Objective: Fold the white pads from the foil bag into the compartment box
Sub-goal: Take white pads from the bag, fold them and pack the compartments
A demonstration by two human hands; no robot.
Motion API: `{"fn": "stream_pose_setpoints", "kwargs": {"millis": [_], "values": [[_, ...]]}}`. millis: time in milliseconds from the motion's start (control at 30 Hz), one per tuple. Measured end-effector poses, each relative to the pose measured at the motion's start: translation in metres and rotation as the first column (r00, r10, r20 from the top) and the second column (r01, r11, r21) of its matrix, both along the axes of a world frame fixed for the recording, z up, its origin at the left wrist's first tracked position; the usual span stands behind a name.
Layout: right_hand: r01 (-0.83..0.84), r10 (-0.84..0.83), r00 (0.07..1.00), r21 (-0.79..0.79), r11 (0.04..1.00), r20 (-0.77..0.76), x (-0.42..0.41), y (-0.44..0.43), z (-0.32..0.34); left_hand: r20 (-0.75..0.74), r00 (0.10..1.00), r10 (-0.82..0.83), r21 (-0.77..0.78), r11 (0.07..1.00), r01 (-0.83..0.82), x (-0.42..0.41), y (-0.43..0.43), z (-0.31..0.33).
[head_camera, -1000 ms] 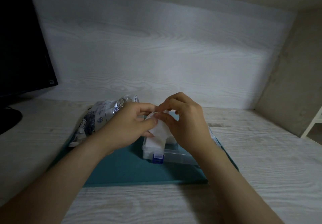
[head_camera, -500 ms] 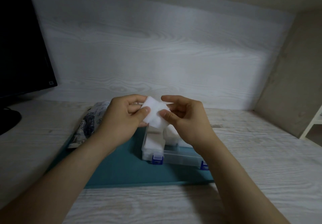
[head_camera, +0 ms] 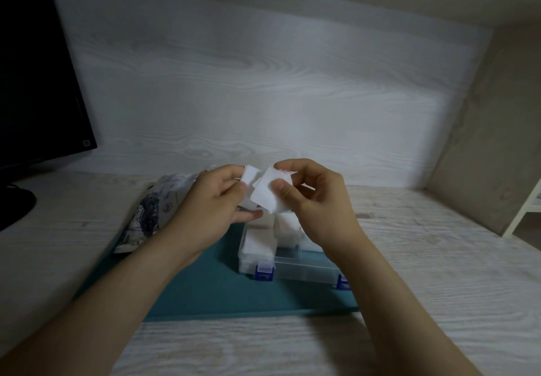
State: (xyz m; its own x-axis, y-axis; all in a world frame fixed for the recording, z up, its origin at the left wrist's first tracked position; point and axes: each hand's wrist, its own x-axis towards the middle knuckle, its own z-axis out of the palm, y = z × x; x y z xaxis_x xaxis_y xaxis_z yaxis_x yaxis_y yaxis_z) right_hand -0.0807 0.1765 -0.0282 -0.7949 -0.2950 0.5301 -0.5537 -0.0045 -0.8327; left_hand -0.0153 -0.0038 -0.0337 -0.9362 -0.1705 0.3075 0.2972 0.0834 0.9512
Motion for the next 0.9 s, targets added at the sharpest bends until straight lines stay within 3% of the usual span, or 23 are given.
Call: {"fn": "stream_pose_setpoints", "kwargs": {"millis": [167, 667, 900], "values": [[0.033, -0.029, 0.998, 0.068, 0.997, -0.059, 0.0009, -0.0001, -0.0021, 0.042, 0.999, -0.03, 0.005, 1.0, 0.03, 0.0009, 0.0027, 0.0013], [0.113, -0.112, 0.993, 0.034, 0.993, -0.031, 0.0036, -0.0033, -0.0033, 0.03, 0.987, -0.16, 0.067, 0.985, 0.158, 0.0053, 0.0087, 0.0035], [0.005, -0.003, 0.997, -0.03, 1.0, 0.079, 0.0061, 0.0001, 0.0015, -0.022, 1.0, -0.017, 0.025, 1.0, 0.017, 0.0048, 0.0073, 0.003]]}}
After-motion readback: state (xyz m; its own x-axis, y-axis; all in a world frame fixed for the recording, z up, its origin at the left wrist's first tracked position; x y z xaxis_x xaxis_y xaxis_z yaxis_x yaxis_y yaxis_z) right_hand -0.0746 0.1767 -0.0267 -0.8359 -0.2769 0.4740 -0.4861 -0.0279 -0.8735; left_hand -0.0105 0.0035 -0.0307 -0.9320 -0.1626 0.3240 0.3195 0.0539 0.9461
